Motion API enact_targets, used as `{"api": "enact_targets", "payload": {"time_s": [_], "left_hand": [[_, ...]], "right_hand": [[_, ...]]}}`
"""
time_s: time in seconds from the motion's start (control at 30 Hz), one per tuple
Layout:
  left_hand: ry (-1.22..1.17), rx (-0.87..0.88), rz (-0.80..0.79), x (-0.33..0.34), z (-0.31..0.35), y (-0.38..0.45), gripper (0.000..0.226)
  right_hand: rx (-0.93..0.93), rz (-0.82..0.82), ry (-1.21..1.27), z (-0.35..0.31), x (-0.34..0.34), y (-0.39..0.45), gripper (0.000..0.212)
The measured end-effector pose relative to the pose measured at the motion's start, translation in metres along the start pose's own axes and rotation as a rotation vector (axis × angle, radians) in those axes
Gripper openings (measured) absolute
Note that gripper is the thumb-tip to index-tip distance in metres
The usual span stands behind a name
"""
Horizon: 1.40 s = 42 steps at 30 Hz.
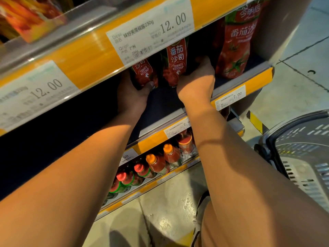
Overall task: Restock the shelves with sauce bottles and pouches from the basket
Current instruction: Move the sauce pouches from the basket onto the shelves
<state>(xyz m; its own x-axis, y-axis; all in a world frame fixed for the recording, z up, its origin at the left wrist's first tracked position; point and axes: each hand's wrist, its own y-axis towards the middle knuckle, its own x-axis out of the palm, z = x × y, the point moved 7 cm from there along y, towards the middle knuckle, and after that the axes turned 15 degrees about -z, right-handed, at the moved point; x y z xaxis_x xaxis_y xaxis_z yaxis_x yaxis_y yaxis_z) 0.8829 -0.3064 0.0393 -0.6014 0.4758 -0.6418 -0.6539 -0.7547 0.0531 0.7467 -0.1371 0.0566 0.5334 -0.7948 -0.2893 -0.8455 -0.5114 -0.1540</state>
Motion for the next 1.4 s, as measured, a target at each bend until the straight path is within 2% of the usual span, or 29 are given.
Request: {"api": "enact_targets", "payload": {"time_s": [0.17, 0.27, 0.37, 0.43, 0.57, 0.67, 0.8, 0.87, 0.97, 1.07, 1.23, 1.4], "left_hand": [[-0.088, -0.044, 0.0, -0.007, -0.007, -0.003, 0.071], [-0.176, -0.057, -0.033, -0.009, -0.014, -0.013, 0.057], [-0.245, -0.039, -0.053, -0.016, -0.017, -0.031, 0.045], [-0.256, -0.055, -0.098, -0.023, -0.019, -0.044, 0.042], [-0.199, -0.101, -0.24, -0.045, -0.017, -0.077, 0.041], [-0.2, -0.094, -0.296, -0.08, -0.015, -0.113, 0.043], [-0.055, -0.056, -0.337, -0.14, -0.022, -0.179, 0.046], [0.011, -0.042, -0.322, -0.17, -0.031, -0.218, 0.046], [0.098, -0.078, -0.273, -0.208, -0.052, -0.279, 0.053], [0.09, -0.157, -0.202, -0.243, -0.072, -0.338, 0.057], [0.052, -0.167, -0.051, -0.289, -0.092, -0.427, 0.052], [-0.035, -0.276, 0.147, -0.336, -0.13, -0.522, 0.047]], "right_hand": [[0.025, 0.015, 0.046, -0.003, -0.003, -0.004, 0.055], [0.045, -0.02, 0.035, -0.007, -0.004, -0.007, 0.047], [0.08, -0.248, -0.125, -0.013, 0.013, -0.013, 0.041], [0.059, -0.427, -0.136, -0.018, 0.029, -0.026, 0.036], [-0.078, -0.609, -0.26, -0.031, 0.048, -0.065, 0.028], [-0.144, -0.746, -0.344, -0.044, 0.069, -0.094, 0.04], [-0.256, -0.907, -0.396, -0.06, 0.106, -0.14, 0.064], [-0.311, -0.981, -0.432, -0.064, 0.126, -0.165, 0.076], [-0.392, -1.068, -0.497, -0.068, 0.154, -0.205, 0.079], [-0.487, -1.131, -0.577, -0.07, 0.18, -0.251, 0.077], [-0.63, -1.224, -0.697, -0.067, 0.216, -0.33, 0.07], [-0.678, -1.285, -0.598, -0.076, 0.241, -0.4, 0.057]]}}
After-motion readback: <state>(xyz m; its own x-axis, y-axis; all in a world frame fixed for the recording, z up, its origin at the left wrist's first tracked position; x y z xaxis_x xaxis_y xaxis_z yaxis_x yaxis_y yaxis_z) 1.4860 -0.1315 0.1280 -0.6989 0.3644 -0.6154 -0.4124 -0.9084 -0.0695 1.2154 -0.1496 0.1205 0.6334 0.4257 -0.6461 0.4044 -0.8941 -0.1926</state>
